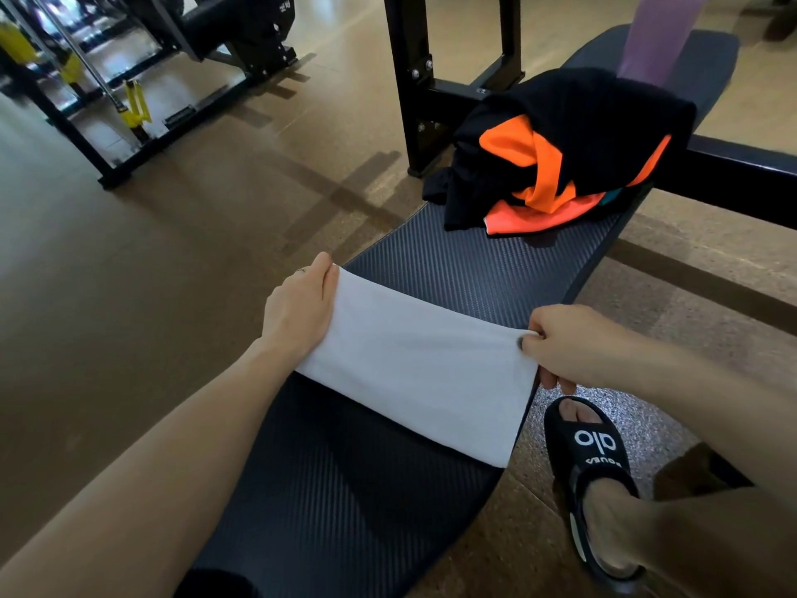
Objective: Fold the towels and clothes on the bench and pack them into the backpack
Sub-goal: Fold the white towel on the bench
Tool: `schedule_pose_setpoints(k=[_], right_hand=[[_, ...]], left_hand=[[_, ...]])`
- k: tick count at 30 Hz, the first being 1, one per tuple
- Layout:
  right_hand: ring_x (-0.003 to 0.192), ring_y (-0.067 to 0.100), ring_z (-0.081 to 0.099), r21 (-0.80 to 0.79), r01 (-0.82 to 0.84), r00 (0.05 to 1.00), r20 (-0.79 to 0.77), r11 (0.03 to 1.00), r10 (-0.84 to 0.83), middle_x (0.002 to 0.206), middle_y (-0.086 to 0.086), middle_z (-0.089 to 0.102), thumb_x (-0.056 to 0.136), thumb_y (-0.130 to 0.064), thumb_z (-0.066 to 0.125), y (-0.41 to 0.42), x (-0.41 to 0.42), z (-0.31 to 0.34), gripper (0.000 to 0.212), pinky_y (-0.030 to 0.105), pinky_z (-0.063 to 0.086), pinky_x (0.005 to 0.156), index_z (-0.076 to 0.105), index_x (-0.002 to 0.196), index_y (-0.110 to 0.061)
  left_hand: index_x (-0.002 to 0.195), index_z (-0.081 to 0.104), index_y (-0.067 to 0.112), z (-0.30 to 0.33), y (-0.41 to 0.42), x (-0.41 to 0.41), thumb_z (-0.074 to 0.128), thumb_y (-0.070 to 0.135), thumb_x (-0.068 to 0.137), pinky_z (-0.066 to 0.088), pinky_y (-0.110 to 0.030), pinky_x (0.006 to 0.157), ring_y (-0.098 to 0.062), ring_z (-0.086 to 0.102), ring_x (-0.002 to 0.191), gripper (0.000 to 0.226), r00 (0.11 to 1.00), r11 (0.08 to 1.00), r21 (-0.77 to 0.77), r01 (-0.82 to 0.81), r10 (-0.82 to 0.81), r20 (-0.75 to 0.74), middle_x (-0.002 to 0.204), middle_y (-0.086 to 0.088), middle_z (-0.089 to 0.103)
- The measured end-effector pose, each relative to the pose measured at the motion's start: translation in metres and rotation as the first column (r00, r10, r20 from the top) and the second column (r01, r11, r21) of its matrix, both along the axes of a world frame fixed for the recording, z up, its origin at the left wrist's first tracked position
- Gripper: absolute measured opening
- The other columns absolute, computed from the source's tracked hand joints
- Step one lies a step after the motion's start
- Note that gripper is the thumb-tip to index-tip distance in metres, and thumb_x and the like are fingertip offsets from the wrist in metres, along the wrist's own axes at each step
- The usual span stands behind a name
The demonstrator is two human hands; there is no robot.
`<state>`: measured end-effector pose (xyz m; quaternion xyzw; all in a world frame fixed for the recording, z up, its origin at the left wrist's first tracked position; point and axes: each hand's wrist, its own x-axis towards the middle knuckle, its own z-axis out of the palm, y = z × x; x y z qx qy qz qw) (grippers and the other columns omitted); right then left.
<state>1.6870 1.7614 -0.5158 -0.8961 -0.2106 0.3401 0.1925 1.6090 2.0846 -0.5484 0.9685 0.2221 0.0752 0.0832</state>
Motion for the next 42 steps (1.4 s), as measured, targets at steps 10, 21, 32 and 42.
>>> schedule_pose_setpoints(k=[10,21,32,42], right_hand=[[0.060,0.016,0.063,-0.009,0.036,0.999,0.015,0.999,-0.036,0.080,0.006,0.069,0.101,-0.027,0.047,0.001,0.000,-0.004,0.017,0.023,0.042,0.045,0.051,0.087,-0.018],[0.111,0.029,0.050,-0.030,-0.225,0.722,0.666,0.974,0.187,0.123,0.008,0.048,0.095,-0.030,0.051,0.016,-0.029,-0.005,0.041,0.038,0.042,0.083,0.041,0.133,-0.018],[0.153,0.023,-0.012,-0.134,-0.447,0.774,0.437,0.884,0.458,0.167,0.001,-0.015,0.098,-0.064,0.011,0.011,-0.048,-0.036,0.068,0.041,-0.003,0.124,-0.007,0.158,-0.037],[0.106,0.026,0.043,-0.107,-0.348,0.729,0.594,0.931,0.341,0.120,0.005,0.043,0.099,-0.044,0.036,0.000,-0.056,-0.029,0.040,0.039,0.041,0.083,0.044,0.132,-0.022]], left_hand=[[0.088,0.043,0.017,-0.001,0.007,0.000,0.032,0.034,0.108,0.039,-0.039,0.064,-0.026,0.054,0.072,0.028,0.998,0.999,-0.009,0.040,-0.040,-0.042,0.078,-0.002,0.053],[0.158,0.025,0.017,0.026,-0.057,-0.035,0.032,0.043,0.103,0.034,-0.047,0.112,-0.035,0.044,0.136,0.061,0.983,0.904,0.398,0.157,-0.104,-0.150,0.153,-0.017,0.043],[0.162,-0.009,0.029,0.005,-0.102,-0.080,0.005,0.065,0.097,-0.009,-0.048,0.126,-0.024,-0.013,0.156,0.076,0.916,0.979,0.070,0.192,-0.153,-0.370,0.170,-0.003,-0.013],[0.121,0.050,0.014,-0.002,-0.204,-0.141,0.062,0.060,0.084,0.046,-0.041,0.104,-0.029,0.053,0.117,0.060,0.869,0.846,0.216,0.487,-0.445,-0.216,0.125,-0.008,0.053]])
